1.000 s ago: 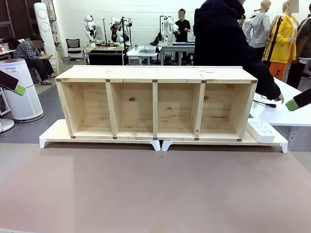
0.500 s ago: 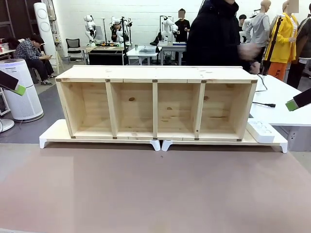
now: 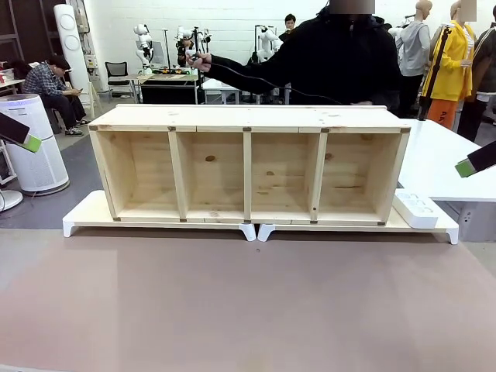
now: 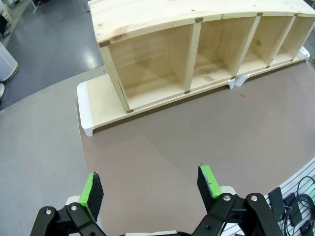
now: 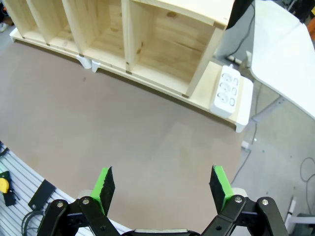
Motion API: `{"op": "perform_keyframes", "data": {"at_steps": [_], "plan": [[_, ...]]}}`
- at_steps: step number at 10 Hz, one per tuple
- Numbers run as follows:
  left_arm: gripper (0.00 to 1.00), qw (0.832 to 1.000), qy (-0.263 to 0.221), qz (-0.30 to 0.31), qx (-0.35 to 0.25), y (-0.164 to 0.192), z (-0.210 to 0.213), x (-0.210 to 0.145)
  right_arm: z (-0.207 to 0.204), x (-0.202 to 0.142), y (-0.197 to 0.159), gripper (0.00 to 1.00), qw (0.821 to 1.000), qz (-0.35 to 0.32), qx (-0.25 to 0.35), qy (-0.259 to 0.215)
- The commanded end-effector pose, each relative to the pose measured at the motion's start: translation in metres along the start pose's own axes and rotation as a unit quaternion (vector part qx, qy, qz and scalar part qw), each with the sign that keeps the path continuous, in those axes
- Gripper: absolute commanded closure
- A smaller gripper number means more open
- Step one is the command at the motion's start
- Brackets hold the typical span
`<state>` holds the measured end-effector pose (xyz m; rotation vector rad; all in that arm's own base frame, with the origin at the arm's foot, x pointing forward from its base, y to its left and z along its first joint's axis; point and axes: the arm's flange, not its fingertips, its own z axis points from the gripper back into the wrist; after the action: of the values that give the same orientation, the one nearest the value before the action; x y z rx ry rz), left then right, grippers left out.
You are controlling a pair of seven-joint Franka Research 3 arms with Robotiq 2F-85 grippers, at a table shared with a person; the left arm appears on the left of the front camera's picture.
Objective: Perform cable management.
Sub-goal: When the cord part of the Power Cable appears at the lower middle area of the table and stops, grasp the cord part of the Power Cable.
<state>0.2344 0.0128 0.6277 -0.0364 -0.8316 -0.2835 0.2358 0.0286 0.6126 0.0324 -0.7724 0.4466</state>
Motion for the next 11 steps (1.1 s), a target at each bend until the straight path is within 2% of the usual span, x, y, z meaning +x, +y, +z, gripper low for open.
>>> {"op": "perform_keyframes", "data": {"at_steps": [1, 11], "plan": [[0.00, 1.000, -0.003, 0.002, 0.001, 0.0001, 0.0001, 0.0012, -0.0035, 0.0022, -0.0020, 0.00, 1.000, -0.001, 0.000, -0.003], [0.00, 1.000, -0.003, 0.002, 0.001, 0.0001, 0.0001, 0.0012, -0.0035, 0.0022, -0.0020, 0.00, 1.000, -0.001, 0.000, -0.003]]}}
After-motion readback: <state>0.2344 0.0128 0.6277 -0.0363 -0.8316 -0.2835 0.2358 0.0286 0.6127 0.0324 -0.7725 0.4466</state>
